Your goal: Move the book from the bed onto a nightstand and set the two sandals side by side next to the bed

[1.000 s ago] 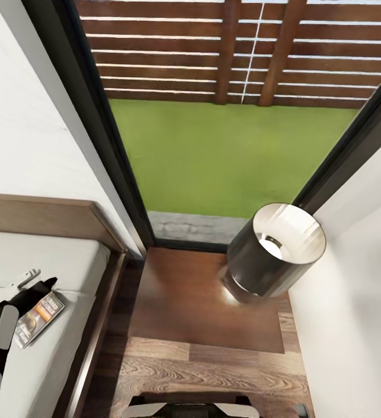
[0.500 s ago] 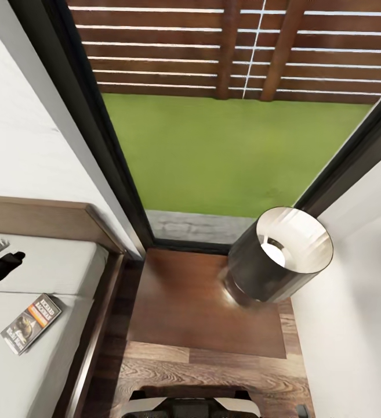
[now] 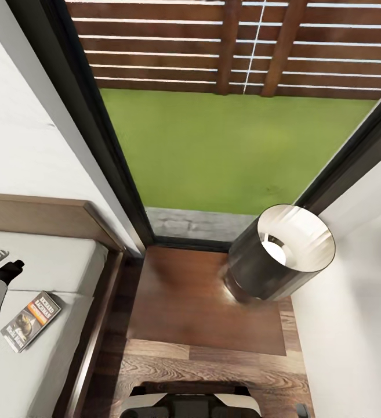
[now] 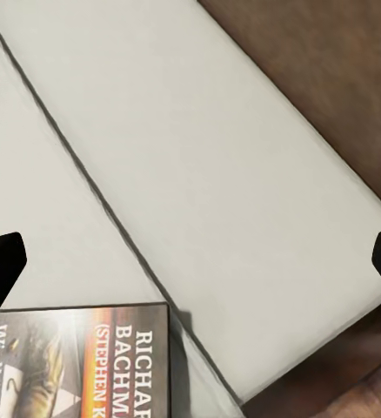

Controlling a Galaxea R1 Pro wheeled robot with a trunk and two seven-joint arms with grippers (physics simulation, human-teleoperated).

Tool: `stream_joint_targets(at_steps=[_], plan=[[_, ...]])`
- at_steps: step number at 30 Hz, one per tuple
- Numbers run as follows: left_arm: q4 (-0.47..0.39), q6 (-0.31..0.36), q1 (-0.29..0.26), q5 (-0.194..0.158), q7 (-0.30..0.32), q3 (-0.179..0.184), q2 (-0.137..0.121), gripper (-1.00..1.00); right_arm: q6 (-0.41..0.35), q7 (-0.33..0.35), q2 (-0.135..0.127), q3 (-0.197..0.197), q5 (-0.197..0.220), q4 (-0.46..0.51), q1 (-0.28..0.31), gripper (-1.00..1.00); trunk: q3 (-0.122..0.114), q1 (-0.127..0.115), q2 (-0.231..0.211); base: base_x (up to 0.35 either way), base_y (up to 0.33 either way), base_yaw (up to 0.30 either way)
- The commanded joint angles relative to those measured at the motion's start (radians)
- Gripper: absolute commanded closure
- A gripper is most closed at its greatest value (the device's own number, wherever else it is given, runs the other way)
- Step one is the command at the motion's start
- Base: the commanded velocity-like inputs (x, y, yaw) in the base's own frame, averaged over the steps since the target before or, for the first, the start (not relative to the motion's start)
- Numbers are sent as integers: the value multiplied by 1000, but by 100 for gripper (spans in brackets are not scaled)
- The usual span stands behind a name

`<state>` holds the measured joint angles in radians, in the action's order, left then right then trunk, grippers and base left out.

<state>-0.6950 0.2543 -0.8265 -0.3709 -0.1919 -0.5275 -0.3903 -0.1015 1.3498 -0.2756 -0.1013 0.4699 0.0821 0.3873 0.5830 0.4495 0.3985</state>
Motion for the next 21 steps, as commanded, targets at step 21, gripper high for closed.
stream_joint_targets(at_steps=[21], plan=[[-3,5,0,-12,-4,1,1,-100,-10,7,-1,-8,10,1,0,-100,23,1,2,0,0,0]])
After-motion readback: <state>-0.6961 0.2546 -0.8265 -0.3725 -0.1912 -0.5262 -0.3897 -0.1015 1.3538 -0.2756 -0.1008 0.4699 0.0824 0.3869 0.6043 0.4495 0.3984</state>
